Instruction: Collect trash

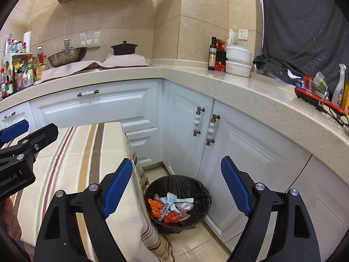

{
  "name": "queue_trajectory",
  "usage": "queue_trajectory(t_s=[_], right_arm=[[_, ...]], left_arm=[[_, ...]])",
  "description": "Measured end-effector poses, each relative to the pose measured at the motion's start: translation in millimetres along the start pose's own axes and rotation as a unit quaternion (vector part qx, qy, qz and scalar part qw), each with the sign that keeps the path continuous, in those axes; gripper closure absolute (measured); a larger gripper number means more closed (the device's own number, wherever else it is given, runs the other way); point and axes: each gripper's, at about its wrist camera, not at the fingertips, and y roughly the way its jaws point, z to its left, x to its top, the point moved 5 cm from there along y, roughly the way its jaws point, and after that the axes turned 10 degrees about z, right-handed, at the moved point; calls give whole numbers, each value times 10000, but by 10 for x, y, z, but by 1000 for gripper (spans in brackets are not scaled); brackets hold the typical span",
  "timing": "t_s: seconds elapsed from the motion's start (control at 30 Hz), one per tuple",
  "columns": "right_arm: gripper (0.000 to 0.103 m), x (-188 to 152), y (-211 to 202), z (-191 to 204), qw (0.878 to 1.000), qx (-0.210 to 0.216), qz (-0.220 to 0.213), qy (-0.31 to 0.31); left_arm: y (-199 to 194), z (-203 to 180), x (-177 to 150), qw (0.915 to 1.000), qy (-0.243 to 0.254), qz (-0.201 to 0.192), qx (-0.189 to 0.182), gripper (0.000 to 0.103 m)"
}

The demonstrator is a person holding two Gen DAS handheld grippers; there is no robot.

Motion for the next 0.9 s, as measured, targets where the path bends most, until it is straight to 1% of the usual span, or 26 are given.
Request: queue_trajectory(t_s=[0.23, 0.43, 0.9], right_arm=[[20, 5, -270, 98, 9997, 7, -254, -59], [20, -31, -414, 129, 9994, -18, -352, -58], [20, -51, -500, 124, 9992, -83, -399, -10]], left_arm=[[-192, 72, -42, 9999, -47, -114, -5, 14], [-297, 94, -74, 9998, -61, -171, -54, 14], [-370, 89, -108, 9997, -71, -188, -101, 14]])
